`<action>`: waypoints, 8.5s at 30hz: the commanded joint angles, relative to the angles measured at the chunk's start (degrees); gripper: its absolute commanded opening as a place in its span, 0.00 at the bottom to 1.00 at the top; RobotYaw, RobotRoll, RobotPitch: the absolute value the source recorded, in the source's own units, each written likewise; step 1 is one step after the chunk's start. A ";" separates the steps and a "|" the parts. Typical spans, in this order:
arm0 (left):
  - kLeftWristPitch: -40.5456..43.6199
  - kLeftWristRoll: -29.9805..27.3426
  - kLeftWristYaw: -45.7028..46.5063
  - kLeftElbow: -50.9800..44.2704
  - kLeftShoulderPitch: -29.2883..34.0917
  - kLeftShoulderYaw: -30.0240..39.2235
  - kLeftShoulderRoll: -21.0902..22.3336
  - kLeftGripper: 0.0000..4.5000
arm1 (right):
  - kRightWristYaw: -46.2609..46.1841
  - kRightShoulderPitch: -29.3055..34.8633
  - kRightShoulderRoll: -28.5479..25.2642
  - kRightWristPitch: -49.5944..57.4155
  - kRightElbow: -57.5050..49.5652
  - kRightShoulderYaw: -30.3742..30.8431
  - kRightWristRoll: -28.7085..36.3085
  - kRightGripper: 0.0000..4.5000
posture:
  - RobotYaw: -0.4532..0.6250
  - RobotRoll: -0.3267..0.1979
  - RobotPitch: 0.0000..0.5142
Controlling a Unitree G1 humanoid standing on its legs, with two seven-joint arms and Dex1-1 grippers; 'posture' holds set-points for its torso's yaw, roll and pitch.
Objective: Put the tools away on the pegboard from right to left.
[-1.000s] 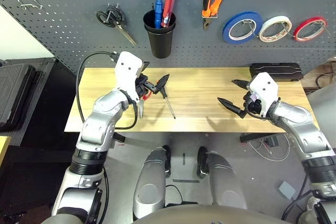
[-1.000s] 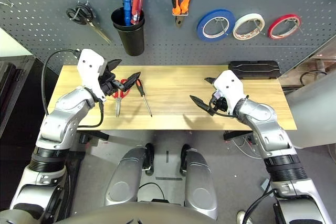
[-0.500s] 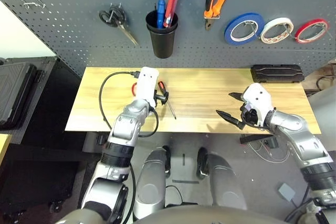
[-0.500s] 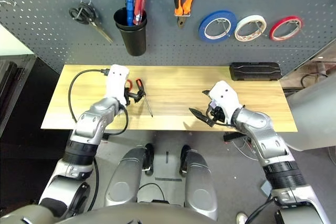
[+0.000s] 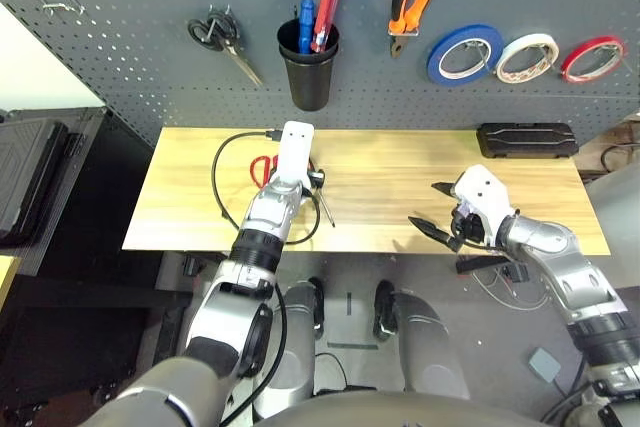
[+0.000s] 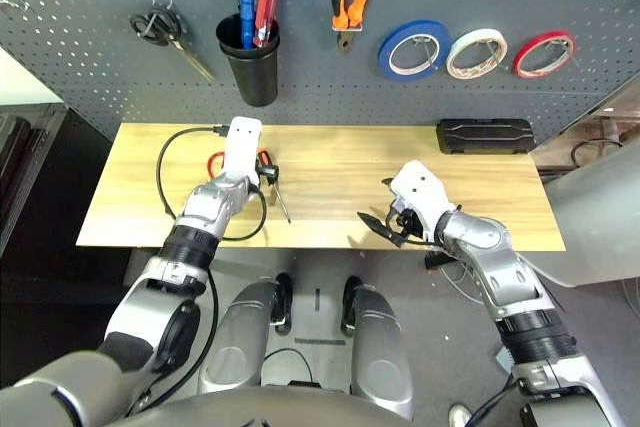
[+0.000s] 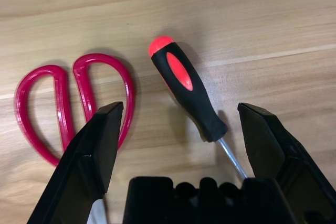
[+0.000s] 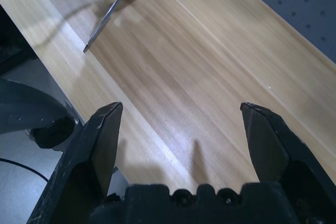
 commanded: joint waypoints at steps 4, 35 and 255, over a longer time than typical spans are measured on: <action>-4.68 0.69 0.73 9.65 -2.98 0.87 -0.74 1.00 | -0.70 1.77 -0.56 0.99 -1.50 -0.13 -0.61 0.99 | 0.48 0.62 0.47; -10.16 -0.78 -0.56 24.76 -5.79 5.01 -2.61 0.13 | -0.14 0.97 -2.58 2.12 -2.85 -0.79 -0.01 1.00 | 0.45 0.62 0.50; -1.94 9.45 2.17 -45.39 29.04 -2.79 8.10 0.99 | -4.99 -11.88 7.81 12.92 1.44 6.41 -2.73 1.00 | 0.61 0.62 0.57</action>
